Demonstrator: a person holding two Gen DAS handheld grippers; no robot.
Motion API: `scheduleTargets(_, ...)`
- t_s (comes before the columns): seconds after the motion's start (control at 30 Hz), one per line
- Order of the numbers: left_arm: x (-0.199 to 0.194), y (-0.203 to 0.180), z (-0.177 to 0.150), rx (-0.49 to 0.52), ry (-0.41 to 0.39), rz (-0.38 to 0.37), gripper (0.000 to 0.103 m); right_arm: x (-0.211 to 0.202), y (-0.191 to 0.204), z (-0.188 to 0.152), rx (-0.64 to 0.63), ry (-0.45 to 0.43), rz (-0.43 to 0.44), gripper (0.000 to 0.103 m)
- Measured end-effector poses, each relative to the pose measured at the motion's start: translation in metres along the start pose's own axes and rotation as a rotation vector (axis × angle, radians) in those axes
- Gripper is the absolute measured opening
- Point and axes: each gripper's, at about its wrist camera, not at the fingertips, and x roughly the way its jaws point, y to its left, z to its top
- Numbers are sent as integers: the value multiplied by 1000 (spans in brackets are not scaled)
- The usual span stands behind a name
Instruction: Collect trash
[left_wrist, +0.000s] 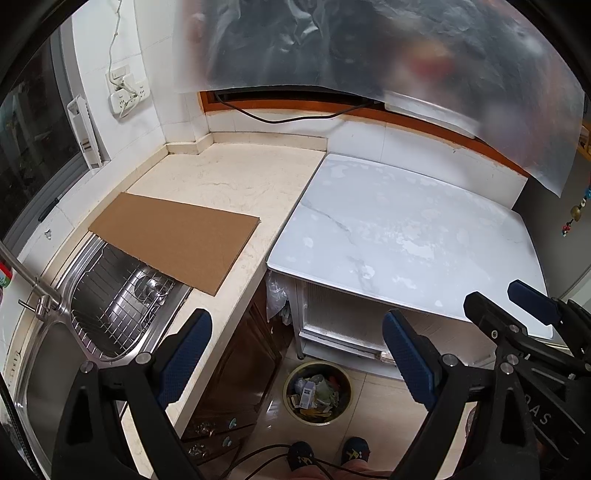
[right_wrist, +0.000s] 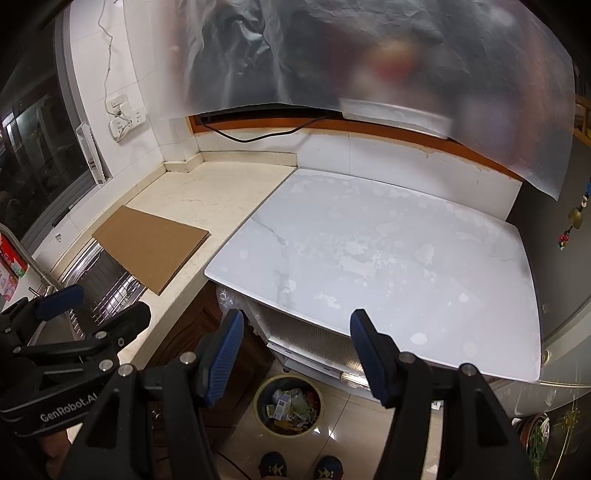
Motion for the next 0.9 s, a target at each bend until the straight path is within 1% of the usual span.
scheduleTargets(0.9,3,3,1,4,3,-3,92,3,1,-1,9,-1,-9,61)
